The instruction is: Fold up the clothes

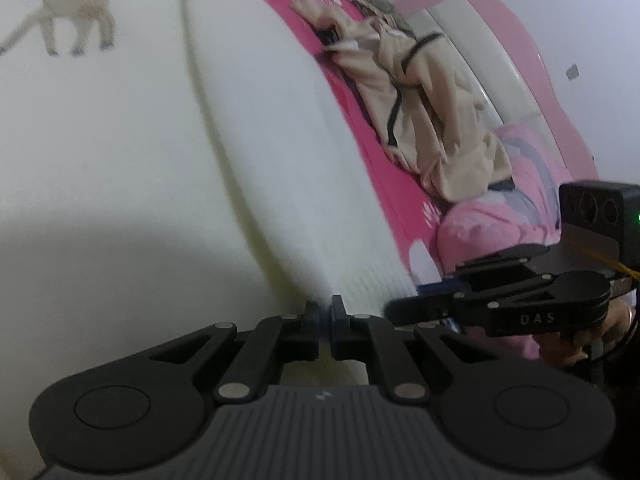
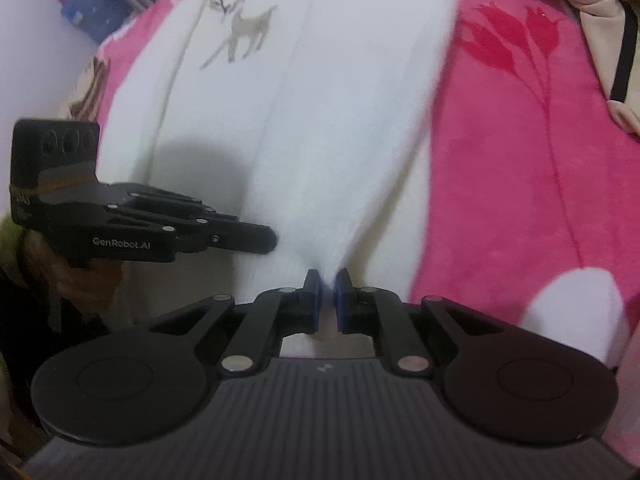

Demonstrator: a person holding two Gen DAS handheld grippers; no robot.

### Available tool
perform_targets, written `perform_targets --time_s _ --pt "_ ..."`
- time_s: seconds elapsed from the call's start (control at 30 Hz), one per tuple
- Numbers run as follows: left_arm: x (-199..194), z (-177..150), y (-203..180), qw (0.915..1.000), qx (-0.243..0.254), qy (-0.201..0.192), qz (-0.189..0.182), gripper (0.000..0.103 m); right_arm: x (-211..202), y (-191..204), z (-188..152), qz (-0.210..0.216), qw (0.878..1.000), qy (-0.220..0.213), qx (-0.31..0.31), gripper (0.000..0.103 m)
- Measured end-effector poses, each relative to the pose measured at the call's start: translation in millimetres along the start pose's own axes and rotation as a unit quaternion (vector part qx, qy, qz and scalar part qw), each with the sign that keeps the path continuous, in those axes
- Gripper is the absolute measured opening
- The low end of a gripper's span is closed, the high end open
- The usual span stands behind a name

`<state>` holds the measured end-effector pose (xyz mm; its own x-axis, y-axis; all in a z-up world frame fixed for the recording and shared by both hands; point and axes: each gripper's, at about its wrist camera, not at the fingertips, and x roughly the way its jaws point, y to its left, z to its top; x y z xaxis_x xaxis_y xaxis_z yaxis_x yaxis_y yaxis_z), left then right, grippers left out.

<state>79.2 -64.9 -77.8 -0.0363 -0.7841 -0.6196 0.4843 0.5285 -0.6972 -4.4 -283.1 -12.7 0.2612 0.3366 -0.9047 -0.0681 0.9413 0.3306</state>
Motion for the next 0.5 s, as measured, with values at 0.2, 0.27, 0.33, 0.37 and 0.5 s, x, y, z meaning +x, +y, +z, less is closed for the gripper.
perform_targets --time_s 0.2,0.27,0.33,0.37,0.5 --pt "1.8 -6.1 -6.0 0.9997 0.023 0.010 -0.008 0.005 -4.6 7.4 -9.6 -0.007 0.999 0.007 -0.042 0.006" --pt "1.4 -8.1 -6.8 0.9995 0.029 0.013 -0.007 0.005 -0.4 8.1 -12.4 -0.011 0.999 0.013 -0.052 0.006" --pt "2.0 -9.5 -8.7 0.9994 0.032 0.016 -0.005 0.004 0.6 9.9 -13.5 -0.014 0.998 0.017 -0.063 0.006" --pt "2.0 -9.7 -9.9 0.9993 0.034 0.016 -0.006 0.004 -0.2 11.4 -13.5 -0.018 0.997 0.017 -0.071 0.006" --pt "3.8 -10.6 -12.7 0.9986 0.049 0.019 -0.006 0.005 0.8 13.6 -15.2 -0.027 0.995 0.021 -0.089 0.006"
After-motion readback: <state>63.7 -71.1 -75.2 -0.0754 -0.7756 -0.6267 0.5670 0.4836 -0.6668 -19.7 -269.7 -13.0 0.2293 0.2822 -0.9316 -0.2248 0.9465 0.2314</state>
